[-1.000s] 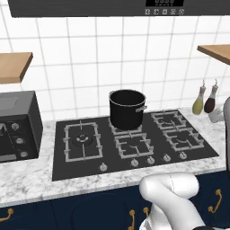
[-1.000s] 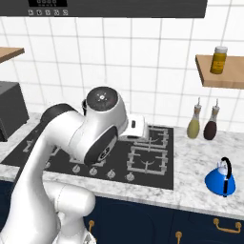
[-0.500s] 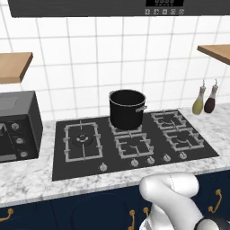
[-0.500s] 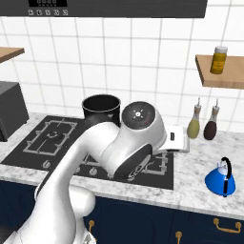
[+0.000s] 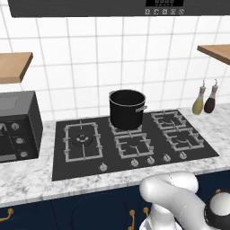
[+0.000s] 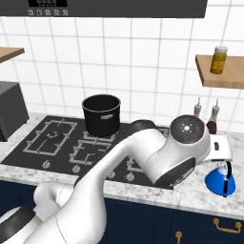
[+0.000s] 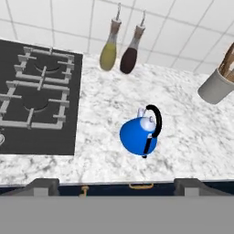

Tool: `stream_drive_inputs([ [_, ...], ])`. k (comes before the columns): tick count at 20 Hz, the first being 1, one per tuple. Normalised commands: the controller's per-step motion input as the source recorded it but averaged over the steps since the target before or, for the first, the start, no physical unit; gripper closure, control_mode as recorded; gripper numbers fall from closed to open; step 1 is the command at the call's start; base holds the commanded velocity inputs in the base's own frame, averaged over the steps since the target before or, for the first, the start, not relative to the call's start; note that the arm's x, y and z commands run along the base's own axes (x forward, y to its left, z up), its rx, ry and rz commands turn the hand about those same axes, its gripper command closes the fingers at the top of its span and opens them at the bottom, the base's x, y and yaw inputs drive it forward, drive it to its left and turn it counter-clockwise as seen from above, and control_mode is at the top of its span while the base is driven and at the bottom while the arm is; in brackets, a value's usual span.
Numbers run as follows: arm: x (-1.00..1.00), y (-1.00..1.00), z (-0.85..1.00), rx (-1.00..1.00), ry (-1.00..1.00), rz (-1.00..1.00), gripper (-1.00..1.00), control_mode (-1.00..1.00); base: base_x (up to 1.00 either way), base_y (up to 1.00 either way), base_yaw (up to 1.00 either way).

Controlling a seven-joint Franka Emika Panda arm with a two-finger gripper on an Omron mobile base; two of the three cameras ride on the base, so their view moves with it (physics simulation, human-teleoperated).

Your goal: Pick the kettle from the counter and place it on a stove burner. Then turn the burner on.

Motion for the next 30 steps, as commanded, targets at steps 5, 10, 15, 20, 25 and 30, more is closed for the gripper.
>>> stream_drive_inputs([
  [5, 0.67, -0.95, -0.69, 0.02, 0.29, 0.03, -1.00, -1.00, 0.00, 0.00, 0.00],
  [10, 0.80, -0.52, -0.46, 0.03, 0.33, -0.03, -1.00, -1.00, 0.00, 0.00, 0.00],
  [15, 0.02, -0.27, -0.27, 0.06, 0.09, -0.03, -1.00, -1.00, 0.00, 0.00, 0.00],
  [20, 0.11, -0.32, -0.37, 0.08, 0.07, -0.03, -1.00, -1.00, 0.00, 0.00, 0.00],
  [25, 0.15, -0.11, -0.20, 0.01, 0.00, 0.00, -1.00, -1.00, 0.00, 0.00, 0.00],
  [30, 0.16, -0.02, -0.27, 0.00, 0.00, 0.00, -1.00, -1.00, 0.00, 0.00, 0.00],
])
